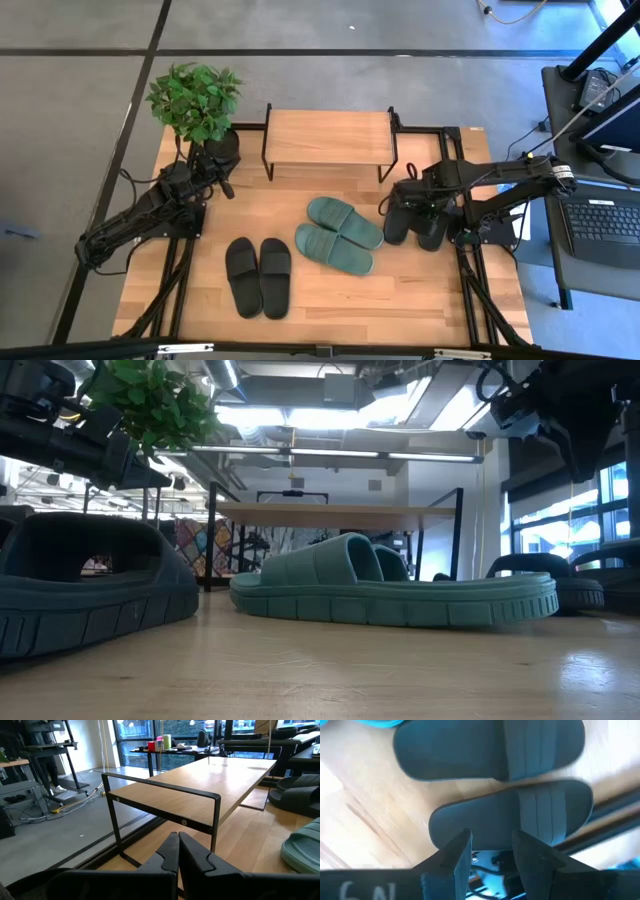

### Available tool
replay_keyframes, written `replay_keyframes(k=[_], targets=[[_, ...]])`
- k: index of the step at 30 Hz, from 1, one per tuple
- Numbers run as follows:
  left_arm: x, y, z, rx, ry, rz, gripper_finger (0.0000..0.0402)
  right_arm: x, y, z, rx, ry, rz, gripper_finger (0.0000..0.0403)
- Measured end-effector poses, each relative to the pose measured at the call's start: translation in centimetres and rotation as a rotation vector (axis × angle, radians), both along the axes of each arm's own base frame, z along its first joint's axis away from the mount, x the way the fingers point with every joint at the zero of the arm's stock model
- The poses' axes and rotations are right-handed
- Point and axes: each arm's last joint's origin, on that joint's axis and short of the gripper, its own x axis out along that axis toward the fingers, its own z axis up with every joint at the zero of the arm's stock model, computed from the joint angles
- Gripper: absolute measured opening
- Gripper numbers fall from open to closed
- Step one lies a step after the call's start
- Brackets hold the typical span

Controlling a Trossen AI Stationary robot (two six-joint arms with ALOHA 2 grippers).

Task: Pick and place slides into the shelf
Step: Put the black slide on the shelf

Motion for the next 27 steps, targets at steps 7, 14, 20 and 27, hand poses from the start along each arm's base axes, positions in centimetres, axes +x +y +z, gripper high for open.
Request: replay_keyframes(k=[7, 14, 20, 27], targets=[[0.0, 0.0, 0.01, 0.0, 0.0, 0.0, 0.0, 0.73, 0.05, -0.04, 0.006, -0.075, 0.024, 0.0143], [0.0, 0.0, 0.02, 0.001, -0.001, 0.0, 0.0, 0.83, 0.05, -0.03, 0.006, -0.086, 0.002, 0.015], [0.0, 0.0, 0.01, 0.0, 0.0, 0.0, 0.0, 0.79, 0.02, -0.04, -0.003, -0.083, -0.007, 0.0219], [0.0, 0.0, 0.02, 0.001, 0.0, 0.0, 0.0, 0.78, 0.43, -0.04, -0.002, -0.084, 0.017, 0.0289]])
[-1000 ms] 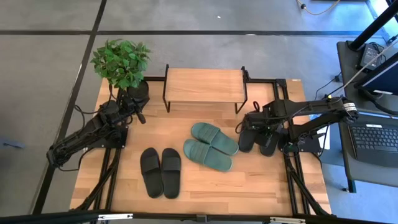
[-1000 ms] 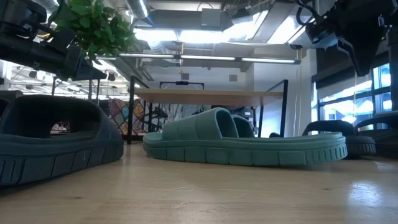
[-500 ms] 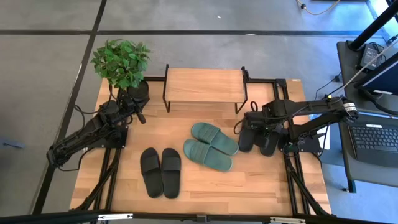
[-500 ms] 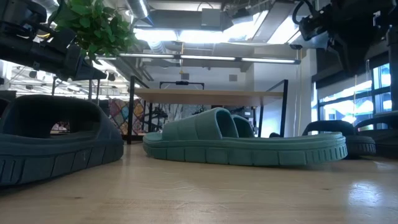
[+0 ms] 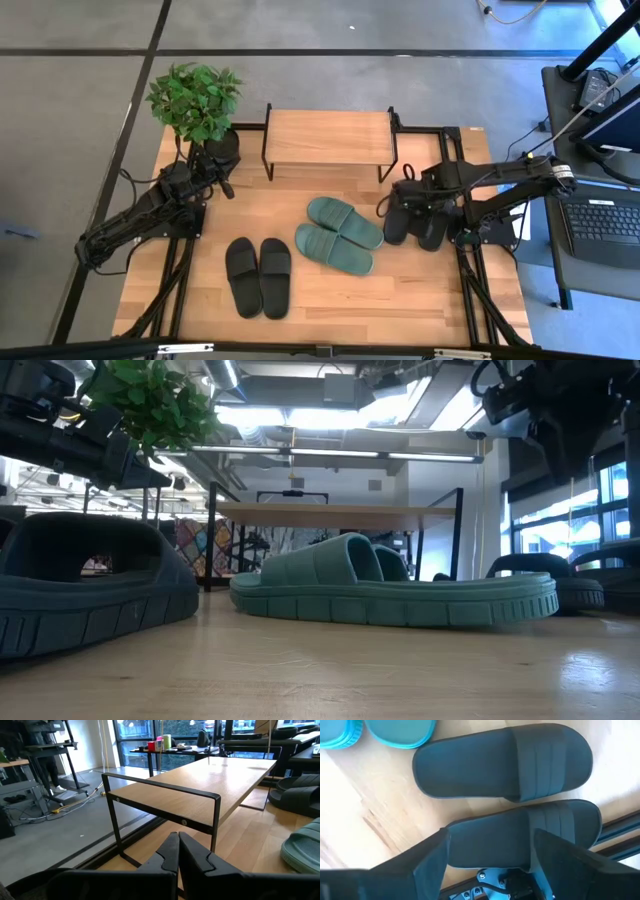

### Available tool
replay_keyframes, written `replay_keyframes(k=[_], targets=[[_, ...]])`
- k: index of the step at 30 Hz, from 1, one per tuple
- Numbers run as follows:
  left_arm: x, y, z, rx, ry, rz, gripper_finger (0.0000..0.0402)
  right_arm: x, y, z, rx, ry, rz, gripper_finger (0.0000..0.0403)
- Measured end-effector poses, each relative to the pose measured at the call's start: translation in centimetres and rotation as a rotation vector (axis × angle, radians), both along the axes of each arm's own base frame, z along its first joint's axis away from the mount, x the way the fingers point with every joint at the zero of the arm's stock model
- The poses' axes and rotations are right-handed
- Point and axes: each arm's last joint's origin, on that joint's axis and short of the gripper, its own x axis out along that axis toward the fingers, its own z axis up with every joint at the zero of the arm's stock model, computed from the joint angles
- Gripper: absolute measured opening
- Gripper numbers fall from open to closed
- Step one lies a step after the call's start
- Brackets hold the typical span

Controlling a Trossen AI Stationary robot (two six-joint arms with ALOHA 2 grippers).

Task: Pick and place slides into the shelf
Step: Put the black slide on the shelf

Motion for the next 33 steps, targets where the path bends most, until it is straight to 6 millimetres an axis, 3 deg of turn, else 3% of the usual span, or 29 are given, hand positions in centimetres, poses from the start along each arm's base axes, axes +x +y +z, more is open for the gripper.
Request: replay_keyframes(k=[8, 16, 26, 33], targets=[[0.0, 0.0, 0.0, 0.0, 0.0, 0.0, 0.0, 0.1, 1.6, 0.0, 0.037, -0.028, 0.02, 0.0297], [0.0, 0.0, 0.0, 0.0, 0.0, 0.0, 0.0, -0.1, 1.4, -1.2, -0.193, 0.163, -0.023, 0.0282], [0.0, 0.0, 0.0, 0.0, 0.0, 0.0, 0.0, 3.0, 1.7, -5.9, -0.316, 0.419, 0.013, 0.0279], [0.0, 0.0, 0.0, 0.0, 0.0, 0.0, 0.0, 1.5, 1.3, -10.1, -0.387, 0.607, 0.0, 0.0278]])
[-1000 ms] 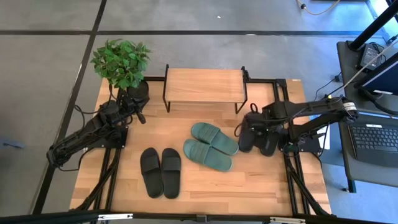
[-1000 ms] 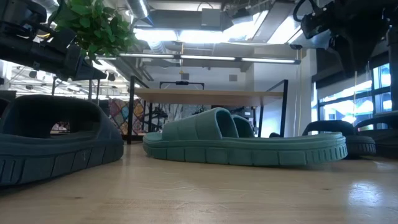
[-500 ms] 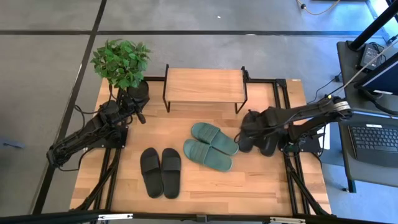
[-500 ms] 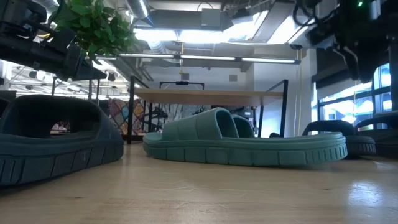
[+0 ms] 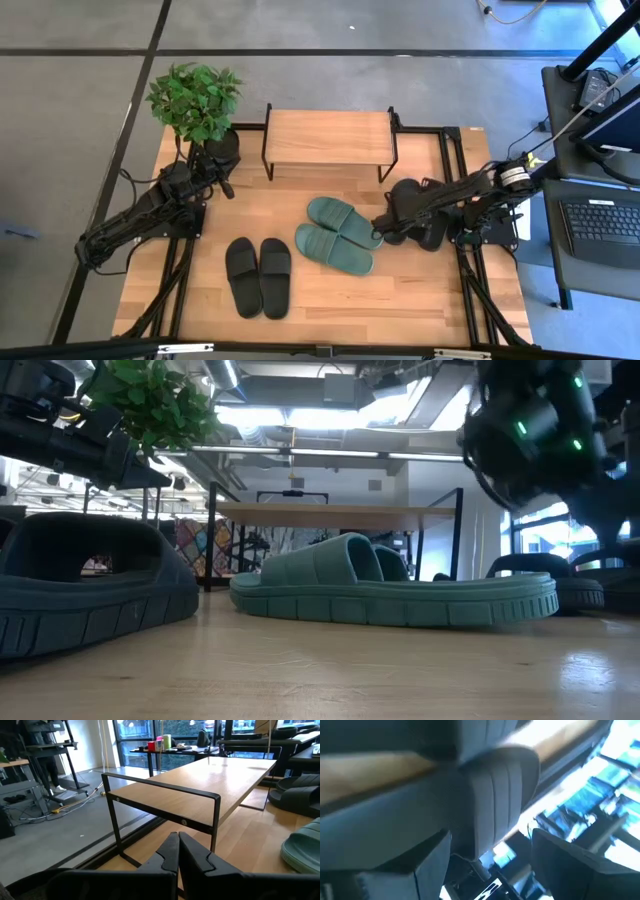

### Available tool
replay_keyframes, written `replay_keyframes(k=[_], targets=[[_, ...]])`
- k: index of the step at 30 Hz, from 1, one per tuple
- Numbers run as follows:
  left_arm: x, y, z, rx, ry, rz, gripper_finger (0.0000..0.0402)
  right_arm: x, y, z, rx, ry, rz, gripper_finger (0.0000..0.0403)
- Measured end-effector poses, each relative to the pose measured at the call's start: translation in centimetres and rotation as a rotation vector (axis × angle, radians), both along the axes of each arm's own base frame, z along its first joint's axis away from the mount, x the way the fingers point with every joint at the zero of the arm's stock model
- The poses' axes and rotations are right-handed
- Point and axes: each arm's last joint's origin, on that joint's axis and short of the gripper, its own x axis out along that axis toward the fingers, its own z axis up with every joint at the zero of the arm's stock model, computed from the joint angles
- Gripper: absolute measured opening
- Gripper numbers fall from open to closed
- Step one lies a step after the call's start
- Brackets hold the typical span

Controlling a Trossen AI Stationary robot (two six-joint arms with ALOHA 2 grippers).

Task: Pick and place slides into the shelf
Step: Put the black slide on the shelf

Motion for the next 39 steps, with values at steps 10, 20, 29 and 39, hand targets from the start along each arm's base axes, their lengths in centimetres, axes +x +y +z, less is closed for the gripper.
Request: replay_keyframes(k=[10, 20, 29, 39], targets=[[0.0, 0.0, 0.0, -0.001, 0.0, 0.0, 0.0, -3.2, -0.7, -3.6, -0.066, 0.075, -0.01, 0.0278], [0.0, 0.0, 0.0, -0.001, -0.001, 0.0, 0.0, -4.1, -0.9, -4.6, -0.108, 0.061, -0.006, 0.0249], [0.0, 0.0, 0.0, -0.001, 0.0, 0.0, 0.0, -3.9, -0.9, -4.4, -0.121, 0.05, 0.004, 0.012], [0.0, 0.0, 0.0, -0.001, 0.0, 0.0, 0.0, -3.8, -1.0, -4.4, -0.123, 0.052, 0.03, 0.002]])
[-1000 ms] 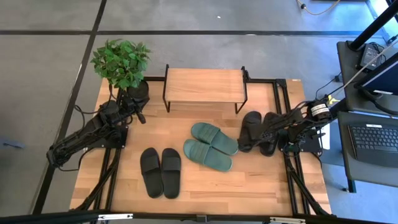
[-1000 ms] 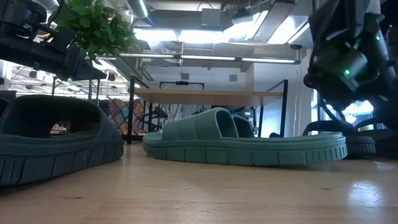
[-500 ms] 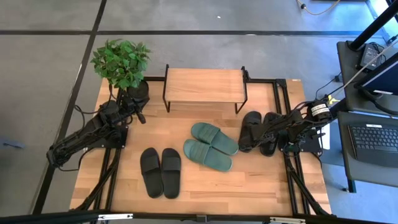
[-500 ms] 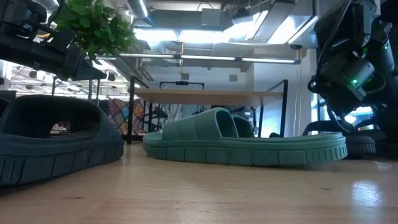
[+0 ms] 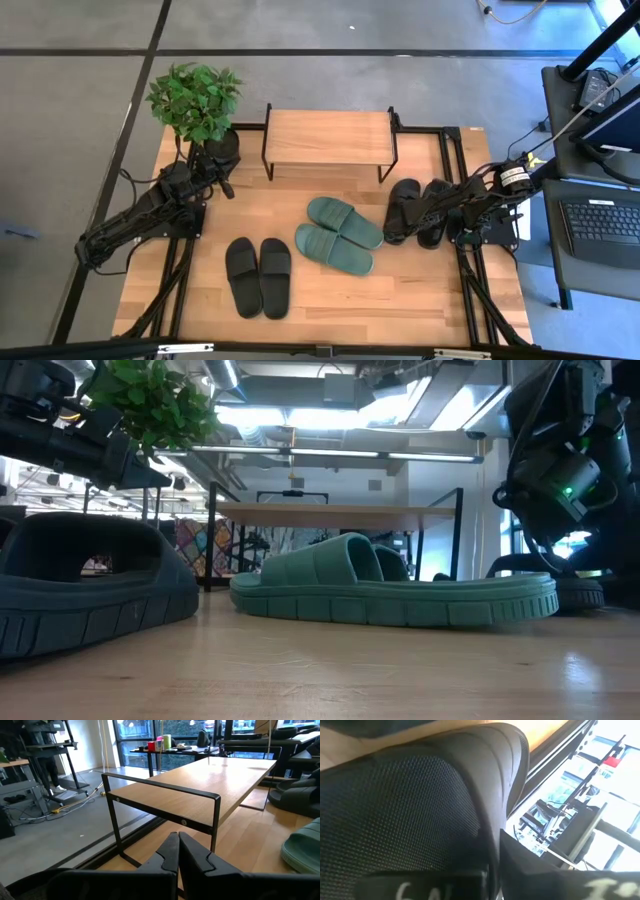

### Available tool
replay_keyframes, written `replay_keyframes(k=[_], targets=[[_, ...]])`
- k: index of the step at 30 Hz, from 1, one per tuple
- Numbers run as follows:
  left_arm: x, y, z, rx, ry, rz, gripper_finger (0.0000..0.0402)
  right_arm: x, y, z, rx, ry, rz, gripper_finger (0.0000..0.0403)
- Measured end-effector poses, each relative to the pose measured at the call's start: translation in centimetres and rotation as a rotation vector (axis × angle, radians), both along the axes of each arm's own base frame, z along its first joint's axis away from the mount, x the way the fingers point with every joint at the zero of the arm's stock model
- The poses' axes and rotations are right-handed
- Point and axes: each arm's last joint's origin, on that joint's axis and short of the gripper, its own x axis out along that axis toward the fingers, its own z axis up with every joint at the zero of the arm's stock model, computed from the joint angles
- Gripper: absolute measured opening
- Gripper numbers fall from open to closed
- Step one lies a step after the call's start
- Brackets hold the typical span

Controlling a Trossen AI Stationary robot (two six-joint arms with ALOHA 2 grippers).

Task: Pick and place slides into the shelf
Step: Put the black slide on the shelf

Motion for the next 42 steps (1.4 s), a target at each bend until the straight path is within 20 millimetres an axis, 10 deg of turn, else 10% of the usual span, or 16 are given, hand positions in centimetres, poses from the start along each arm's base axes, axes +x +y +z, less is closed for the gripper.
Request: replay_keyframes(k=[16, 31, 42], targets=[[0.0, 0.0, 0.0, 0.0, 0.0, 0.0, 0.0, 3.6, 1.4, 4.5, 0.052, -0.067, -0.025, 0.0012], [0.0, 0.0, 0.0, 0.001, 0.0, 0.0, 0.0, 8.9, 6.0, 13.0, 0.251, -0.43, 0.152, 0.0012], [0.0, 0.0, 0.0, 0.001, 0.0, 0.0, 0.0, 11.2, 5.3, 19.2, 0.023, -0.66, 0.422, 0.0012]])
